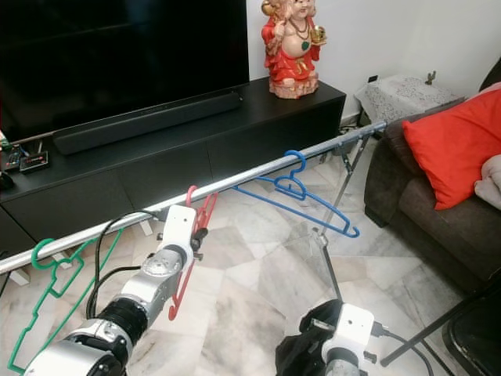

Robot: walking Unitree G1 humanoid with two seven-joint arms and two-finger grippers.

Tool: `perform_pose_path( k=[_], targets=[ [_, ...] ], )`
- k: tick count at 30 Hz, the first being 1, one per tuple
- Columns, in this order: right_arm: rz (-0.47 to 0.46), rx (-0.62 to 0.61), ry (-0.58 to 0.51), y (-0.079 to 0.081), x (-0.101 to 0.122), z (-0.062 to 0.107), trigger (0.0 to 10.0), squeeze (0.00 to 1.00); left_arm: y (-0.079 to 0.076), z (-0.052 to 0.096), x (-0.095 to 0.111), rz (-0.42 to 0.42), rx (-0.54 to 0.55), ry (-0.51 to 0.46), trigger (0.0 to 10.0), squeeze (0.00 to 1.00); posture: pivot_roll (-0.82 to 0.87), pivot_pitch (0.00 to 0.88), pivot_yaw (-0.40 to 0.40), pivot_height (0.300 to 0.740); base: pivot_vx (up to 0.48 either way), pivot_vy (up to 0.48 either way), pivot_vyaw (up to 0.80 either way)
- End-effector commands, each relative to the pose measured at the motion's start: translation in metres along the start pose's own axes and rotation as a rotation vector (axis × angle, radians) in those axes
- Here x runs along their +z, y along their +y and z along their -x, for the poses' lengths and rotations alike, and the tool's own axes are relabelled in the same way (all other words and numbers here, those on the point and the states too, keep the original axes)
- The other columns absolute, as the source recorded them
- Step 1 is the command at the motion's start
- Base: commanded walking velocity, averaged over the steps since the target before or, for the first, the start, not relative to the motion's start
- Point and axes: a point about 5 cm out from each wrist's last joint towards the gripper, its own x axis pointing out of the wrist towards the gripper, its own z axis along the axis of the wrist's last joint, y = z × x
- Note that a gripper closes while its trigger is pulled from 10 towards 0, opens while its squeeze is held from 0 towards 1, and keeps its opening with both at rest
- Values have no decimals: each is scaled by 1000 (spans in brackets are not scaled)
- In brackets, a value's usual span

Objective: Hang hanger

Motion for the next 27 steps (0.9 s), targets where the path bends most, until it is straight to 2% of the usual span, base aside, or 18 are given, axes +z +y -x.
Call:
perform_pose_path(
  k=[1,27],
  targets=[
    [-1,8,-2,3,0,0,10000,0,2,-1,3,-16,0,-11,0,0,49,55,55,740,0,0,0],
    [2,13,4,4,-1,0,10000,0,5,2,3,-4,18,-57,0,0,53,64,50,740,0,0,0]
  ],
)
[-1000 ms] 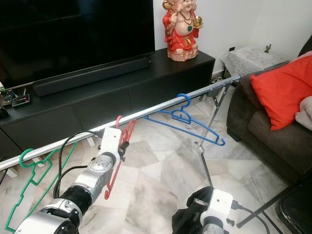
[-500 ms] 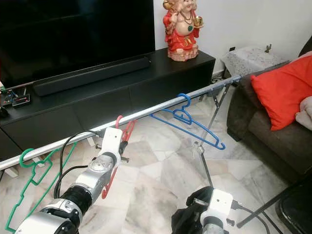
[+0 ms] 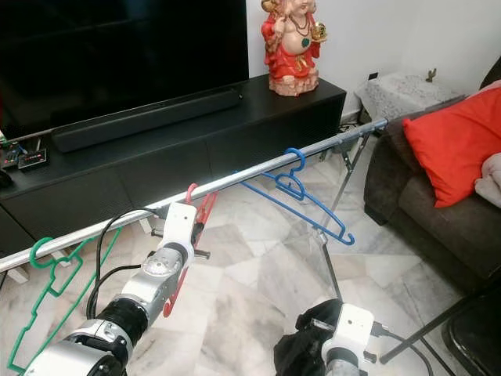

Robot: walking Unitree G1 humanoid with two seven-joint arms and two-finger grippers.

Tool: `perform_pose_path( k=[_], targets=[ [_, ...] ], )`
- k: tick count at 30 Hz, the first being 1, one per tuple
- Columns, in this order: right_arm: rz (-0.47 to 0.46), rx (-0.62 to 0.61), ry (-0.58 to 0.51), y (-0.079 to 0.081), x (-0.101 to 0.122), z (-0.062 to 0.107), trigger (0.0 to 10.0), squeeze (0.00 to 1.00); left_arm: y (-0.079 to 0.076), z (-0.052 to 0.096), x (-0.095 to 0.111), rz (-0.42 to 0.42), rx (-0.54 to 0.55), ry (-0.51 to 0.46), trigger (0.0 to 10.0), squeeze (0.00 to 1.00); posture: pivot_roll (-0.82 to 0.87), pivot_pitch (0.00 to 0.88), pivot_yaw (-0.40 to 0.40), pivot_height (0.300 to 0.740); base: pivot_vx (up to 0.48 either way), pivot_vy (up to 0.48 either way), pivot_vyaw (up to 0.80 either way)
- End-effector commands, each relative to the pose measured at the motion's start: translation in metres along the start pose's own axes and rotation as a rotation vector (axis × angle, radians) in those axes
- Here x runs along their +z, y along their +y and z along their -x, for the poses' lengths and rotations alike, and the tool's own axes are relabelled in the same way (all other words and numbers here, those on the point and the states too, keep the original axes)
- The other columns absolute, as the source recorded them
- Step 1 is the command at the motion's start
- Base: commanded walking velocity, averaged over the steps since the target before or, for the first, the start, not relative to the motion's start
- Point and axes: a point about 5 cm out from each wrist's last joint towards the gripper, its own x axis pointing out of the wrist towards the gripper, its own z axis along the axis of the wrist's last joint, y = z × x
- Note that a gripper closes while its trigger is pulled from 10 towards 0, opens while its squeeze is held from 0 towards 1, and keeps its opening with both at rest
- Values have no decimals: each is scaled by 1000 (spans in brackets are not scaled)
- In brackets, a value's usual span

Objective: Hang hanger

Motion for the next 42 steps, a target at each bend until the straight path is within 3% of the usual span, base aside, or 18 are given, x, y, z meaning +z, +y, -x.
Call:
perform_pose_path(
  k=[1,13,34,35,36,37,38,39,40,42],
  targets=[
    [2,11,4,3,-1,0,10000,0,6,1,-1,-6,20,-11,0,0,53,64,50,740,0,0,0],
    [4,9,5,3,-1,1,10000,0,14,4,9,19,40,-103,0,0,55,69,49,740,0,0,0],
    [4,14,-1,3,1,-1,10000,0,22,26,11,6,6,-273,0,0,49,50,50,740,0,0,0],
    [5,12,-2,2,1,-1,10000,0,23,30,8,-3,-21,-290,275,0,48,48,52,740,0,0,0],
    [5,11,-2,2,1,-1,10000,0,24,33,7,-9,-36,-298,1294,0,48,46,53,740,0,0,0],
    [7,11,-2,1,1,-1,10000,0,24,38,2,-54,-66,-310,3137,0,48,46,53,740,0,0,0],
    [8,11,-2,1,1,-1,10000,0,25,40,0,-75,-76,-313,3137,0,47,42,53,740,0,0,0],
    [8,10,-2,1,1,-1,10000,0,25,42,-3,-85,-84,-313,4627,0,47,42,53,740,0,0,0],
    [8,10,-3,1,1,-1,10000,0,27,47,-8,-86,-86,-307,10000,0,46,40,53,740,0,0,0],
    [8,10,-7,0,2,-2,10000,0,30,52,-13,-82,-85,-298,10000,0,46,41,52,740,0,0,0]
  ],
)
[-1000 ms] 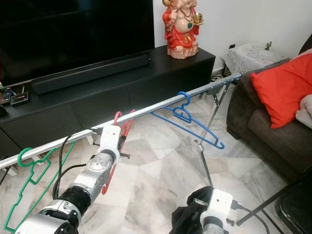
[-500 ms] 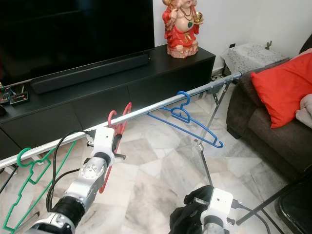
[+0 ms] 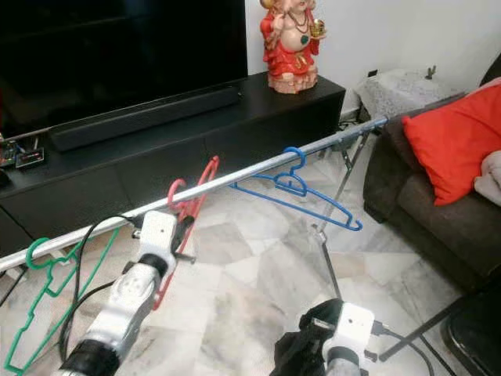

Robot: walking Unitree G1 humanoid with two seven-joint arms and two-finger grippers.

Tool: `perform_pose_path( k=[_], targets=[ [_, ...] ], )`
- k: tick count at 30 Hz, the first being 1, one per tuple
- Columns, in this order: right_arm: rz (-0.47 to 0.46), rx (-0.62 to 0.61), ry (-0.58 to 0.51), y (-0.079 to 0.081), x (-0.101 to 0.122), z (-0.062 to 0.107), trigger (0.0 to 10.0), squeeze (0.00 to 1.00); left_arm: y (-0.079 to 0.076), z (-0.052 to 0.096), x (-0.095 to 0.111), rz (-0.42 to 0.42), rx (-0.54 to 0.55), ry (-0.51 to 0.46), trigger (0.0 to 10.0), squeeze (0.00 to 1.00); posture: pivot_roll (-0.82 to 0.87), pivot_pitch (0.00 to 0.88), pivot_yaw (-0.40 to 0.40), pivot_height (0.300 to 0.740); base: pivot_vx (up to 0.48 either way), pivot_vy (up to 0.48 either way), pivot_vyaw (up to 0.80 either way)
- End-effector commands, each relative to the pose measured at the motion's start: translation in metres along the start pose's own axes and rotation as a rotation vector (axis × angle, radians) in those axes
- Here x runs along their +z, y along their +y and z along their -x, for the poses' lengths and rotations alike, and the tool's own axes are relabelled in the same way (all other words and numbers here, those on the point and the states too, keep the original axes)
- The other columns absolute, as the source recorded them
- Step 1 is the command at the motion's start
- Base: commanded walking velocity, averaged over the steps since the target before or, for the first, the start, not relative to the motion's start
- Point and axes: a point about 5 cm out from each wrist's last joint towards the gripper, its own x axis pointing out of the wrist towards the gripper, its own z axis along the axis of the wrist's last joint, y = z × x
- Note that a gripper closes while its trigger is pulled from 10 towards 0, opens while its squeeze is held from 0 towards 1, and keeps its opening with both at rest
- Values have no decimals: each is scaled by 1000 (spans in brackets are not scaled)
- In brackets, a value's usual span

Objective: Hang hanger

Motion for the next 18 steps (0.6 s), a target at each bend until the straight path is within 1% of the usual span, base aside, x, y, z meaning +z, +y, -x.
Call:
perform_pose_path(
  k=[1,6,7,9,11,12,14,18],
  targets=[
    [2,10,-5,2,1,0,10000,0,1,4,3,-28,-18,-17,10000,0,46,41,52,740,0,0,0],
    [4,11,-11,1,3,-2,10000,0,6,17,-7,-37,-22,20,10000,0,45,46,47,740,0,0,0],
    [4,11,-11,1,3,-2,10000,0,6,17,-7,-37,-22,20,10000,0,45,46,47,740,0,0,0],
    [5,11,-13,0,4,-2,10000,0,8,22,-10,-54,-22,37,10000,0,46,52,46,740,0,0,0],
    [7,11,-14,-1,4,-3,10000,0,12,28,-17,-53,-23,79,10000,0,48,52,42,740,0,0,0],
    [7,11,-14,-1,4,-3,10000,0,12,28,-17,-53,-23,79,10000,0,48,52,42,740,0,0,0],
    [10,14,-18,-1,6,-3,10000,0,10,33,-23,-41,-45,117,10000,0,48,52,39,740,0,0,0],
    [11,16,-20,-1,7,-5,10000,0,4,36,-22,-12,-60,112,10000,0,49,55,39,740,0,0,0]
  ],
)
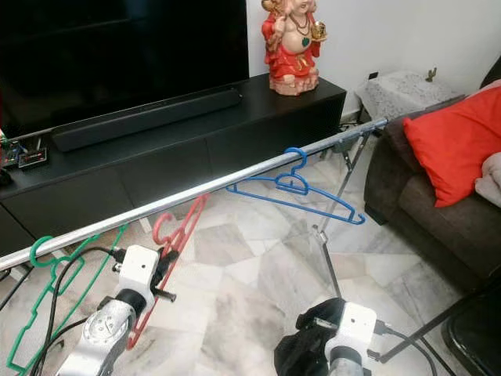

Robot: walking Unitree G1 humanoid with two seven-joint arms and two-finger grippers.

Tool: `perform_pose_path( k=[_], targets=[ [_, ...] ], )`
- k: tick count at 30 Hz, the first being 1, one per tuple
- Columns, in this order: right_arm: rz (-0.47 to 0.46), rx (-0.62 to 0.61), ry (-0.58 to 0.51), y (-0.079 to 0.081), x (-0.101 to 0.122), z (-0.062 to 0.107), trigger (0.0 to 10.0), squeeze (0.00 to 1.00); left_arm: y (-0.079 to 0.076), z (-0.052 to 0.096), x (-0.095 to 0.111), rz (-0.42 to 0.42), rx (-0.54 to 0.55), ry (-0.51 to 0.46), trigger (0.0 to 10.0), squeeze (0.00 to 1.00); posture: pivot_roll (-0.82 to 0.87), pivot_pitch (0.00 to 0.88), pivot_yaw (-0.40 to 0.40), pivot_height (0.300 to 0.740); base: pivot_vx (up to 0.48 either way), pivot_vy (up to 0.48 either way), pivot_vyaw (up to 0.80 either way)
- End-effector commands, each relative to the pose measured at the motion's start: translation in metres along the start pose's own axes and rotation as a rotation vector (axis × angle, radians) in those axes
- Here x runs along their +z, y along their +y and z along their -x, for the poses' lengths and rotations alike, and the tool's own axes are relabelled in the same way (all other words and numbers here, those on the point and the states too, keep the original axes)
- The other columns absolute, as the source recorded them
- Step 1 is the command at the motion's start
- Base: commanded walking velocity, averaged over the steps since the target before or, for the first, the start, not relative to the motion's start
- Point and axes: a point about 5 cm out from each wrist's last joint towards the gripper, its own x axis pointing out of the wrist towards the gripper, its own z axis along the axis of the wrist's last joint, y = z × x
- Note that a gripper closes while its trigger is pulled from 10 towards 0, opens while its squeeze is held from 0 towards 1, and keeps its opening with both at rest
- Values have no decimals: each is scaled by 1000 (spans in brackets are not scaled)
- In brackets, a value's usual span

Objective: Hang hanger

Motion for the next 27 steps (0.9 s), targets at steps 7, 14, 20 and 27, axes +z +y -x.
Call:
perform_pose_path(
  k=[7,14,20,27],
  targets=[
    [-4,13,-15,4,4,-2,10000,0,-6,1,5,6,-24,-3,10000,0,47,58,40,740,0,0,0],
    [-3,10,-13,4,2,0,10000,0,-6,3,7,12,-24,-6,10000,0,51,67,49,740,0,0,0],
    [-1,14,-17,5,2,1,10000,0,-5,4,7,14,-24,-4,10000,0,55,68,51,740,0,0,0],
    [-3,13,-16,6,2,1,10000,0,-5,4,8,19,-22,1,10000,0,54,67,52,740,-139,0,0]
  ],
)
